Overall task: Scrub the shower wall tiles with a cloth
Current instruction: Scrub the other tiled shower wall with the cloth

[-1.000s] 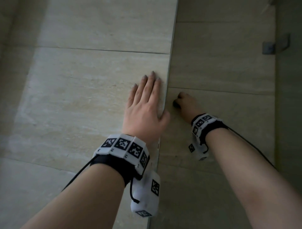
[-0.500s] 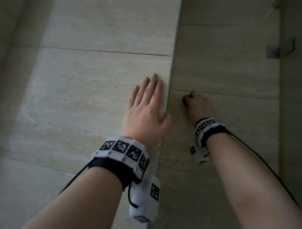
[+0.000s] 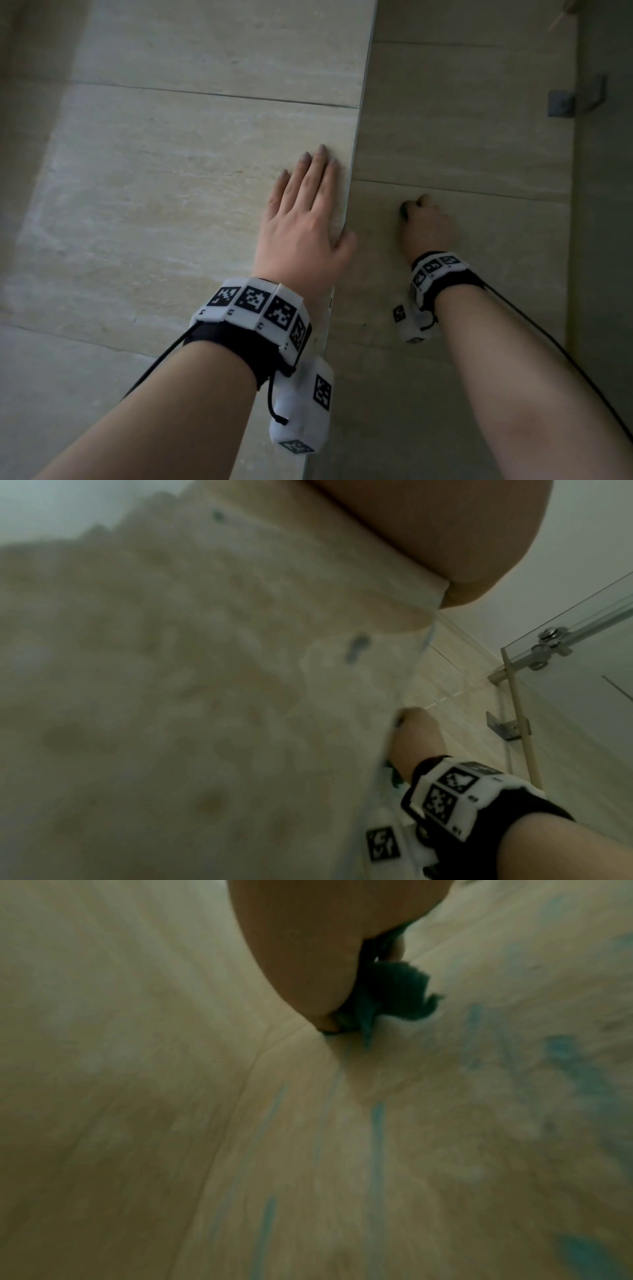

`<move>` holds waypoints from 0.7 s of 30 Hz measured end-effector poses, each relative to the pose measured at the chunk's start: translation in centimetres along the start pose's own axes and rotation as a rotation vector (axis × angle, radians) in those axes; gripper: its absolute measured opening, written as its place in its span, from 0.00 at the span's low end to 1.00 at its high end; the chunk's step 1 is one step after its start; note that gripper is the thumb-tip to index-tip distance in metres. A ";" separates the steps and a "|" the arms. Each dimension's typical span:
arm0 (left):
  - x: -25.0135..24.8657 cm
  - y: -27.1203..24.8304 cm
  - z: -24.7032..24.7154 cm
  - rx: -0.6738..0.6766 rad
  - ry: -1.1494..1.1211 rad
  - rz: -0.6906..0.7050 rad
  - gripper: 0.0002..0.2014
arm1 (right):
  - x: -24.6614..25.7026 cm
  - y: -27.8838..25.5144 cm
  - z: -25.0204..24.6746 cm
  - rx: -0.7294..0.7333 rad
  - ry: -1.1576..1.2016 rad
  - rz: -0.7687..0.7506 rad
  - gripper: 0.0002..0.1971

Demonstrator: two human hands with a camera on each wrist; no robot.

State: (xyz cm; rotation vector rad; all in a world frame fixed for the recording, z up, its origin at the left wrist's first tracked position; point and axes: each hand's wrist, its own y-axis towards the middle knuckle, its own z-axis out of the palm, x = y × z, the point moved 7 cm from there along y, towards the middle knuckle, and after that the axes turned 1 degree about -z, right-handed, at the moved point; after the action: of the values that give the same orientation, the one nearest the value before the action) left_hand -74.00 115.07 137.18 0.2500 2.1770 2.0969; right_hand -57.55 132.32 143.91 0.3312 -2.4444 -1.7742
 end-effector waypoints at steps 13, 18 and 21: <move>-0.2 0.0 -0.2 0.017 -0.011 -0.020 0.38 | 3.1 1.1 1.3 0.110 0.097 -0.187 0.13; -0.2 0.0 -0.2 0.023 -0.007 -0.018 0.38 | -1.5 3.2 -1.3 -0.070 0.122 0.195 0.15; -0.2 -0.1 -0.3 0.018 -0.016 -0.015 0.38 | 0.6 3.9 -0.5 -0.043 0.175 0.170 0.14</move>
State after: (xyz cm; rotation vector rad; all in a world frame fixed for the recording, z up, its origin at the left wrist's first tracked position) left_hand -73.89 114.76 137.13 0.2493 2.1828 2.0613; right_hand -58.50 132.91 147.76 0.2538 -2.2391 -1.6516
